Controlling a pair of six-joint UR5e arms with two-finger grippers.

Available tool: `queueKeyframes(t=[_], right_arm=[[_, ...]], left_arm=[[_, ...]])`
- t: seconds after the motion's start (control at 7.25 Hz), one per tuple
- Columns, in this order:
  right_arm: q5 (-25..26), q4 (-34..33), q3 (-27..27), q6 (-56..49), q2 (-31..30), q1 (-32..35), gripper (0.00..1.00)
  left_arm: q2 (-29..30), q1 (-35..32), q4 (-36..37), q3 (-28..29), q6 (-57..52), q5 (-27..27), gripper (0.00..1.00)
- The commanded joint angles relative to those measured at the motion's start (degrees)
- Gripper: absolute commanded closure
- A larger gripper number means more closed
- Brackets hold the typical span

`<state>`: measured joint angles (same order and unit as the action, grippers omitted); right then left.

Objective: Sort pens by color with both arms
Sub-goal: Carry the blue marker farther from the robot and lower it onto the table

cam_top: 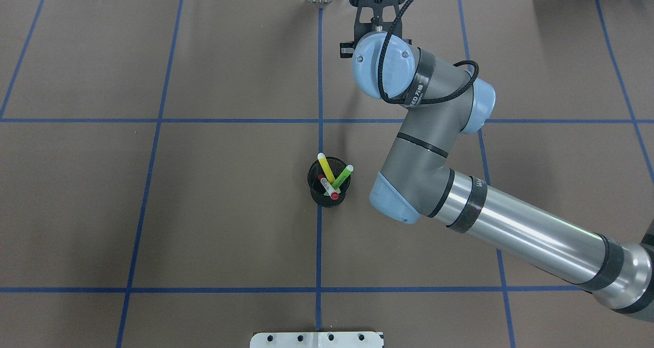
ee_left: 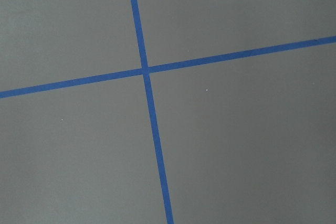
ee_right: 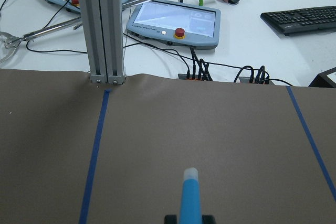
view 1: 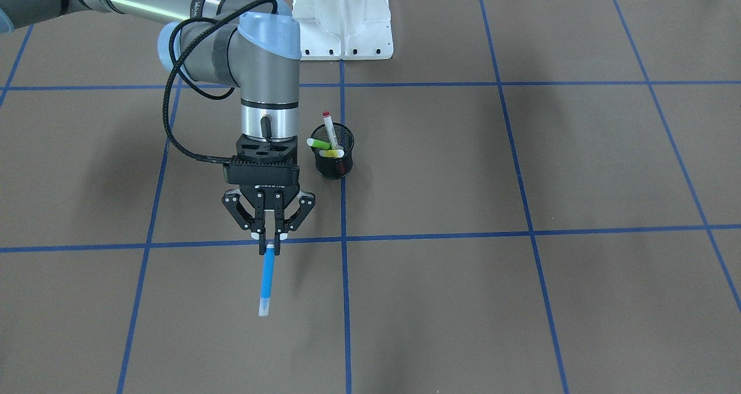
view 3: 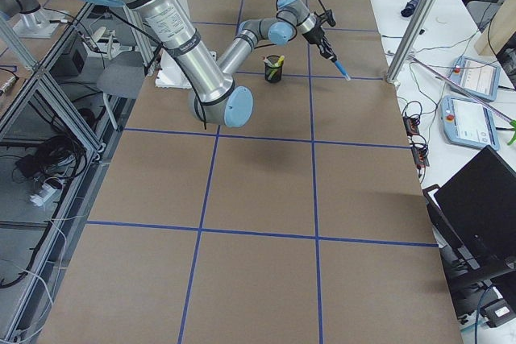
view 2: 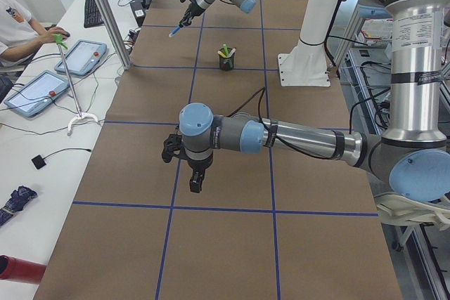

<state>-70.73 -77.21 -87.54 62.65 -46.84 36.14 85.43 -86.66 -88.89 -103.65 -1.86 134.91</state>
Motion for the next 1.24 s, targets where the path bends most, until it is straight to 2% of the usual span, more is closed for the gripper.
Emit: queueKeyframes(t=[0.0, 0.14, 0.41, 1.1], right_arm=[[4.4, 12.9, 1.7, 0.0, -6.5, -2.4, 1.0], [5.6, 16.2, 1.7, 0.0, -7.6, -3.3, 1.0], [10.0, 16.6, 1.8, -0.1, -8.7, -5.7, 1.0], [10.1, 22.4, 1.6, -0.1, -12.0, -7.7, 1.0]], left_arm=[[-0.1, 0.0, -2.9, 0.1, 0.1, -0.3, 0.0], [-0.1, 0.0, -3.4, 0.1, 0.2, -0.4, 0.0], [-0.1, 0.0, -3.5, 0.2, 0.1, -0.4, 0.0], [0.0, 0.0, -3.6, 0.1, -0.1, -0.4, 0.0]])
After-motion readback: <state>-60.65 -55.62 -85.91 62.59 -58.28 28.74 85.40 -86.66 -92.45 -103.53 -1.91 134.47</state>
